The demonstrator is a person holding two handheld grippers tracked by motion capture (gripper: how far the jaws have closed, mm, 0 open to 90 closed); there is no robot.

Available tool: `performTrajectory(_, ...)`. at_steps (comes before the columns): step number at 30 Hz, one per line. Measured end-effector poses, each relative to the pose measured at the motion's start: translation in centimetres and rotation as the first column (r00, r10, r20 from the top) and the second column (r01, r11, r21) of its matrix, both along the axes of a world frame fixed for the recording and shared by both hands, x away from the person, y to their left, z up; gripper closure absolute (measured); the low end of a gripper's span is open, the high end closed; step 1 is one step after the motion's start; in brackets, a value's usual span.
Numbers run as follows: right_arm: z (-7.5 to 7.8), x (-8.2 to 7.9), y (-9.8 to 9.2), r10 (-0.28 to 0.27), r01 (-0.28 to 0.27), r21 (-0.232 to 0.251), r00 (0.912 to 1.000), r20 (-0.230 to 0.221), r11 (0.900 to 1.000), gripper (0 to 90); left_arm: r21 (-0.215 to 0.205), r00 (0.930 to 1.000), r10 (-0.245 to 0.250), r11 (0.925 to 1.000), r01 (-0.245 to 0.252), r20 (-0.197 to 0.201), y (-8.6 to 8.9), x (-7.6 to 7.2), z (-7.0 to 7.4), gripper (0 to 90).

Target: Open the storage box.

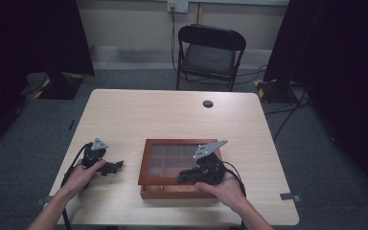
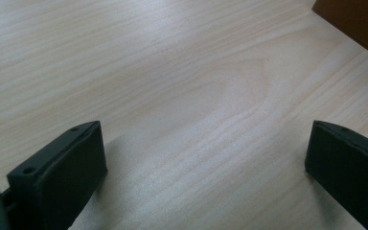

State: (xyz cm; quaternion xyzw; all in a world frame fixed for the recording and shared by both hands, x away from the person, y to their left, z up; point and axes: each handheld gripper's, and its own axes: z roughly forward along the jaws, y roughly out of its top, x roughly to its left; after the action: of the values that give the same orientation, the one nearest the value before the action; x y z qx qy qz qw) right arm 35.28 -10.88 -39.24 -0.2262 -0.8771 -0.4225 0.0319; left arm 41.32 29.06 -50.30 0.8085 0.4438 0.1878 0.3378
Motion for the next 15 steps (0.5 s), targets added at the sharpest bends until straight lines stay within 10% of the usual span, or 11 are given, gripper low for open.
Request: performTrajectory(15,1.8,1.0,-0.3,-0.009,0.01,0.041,0.9999,-0.014,0.999,81.2,0.0,1.0,0.0,1.0,0.0,0.0,0.0,0.0,0.0,0.0)
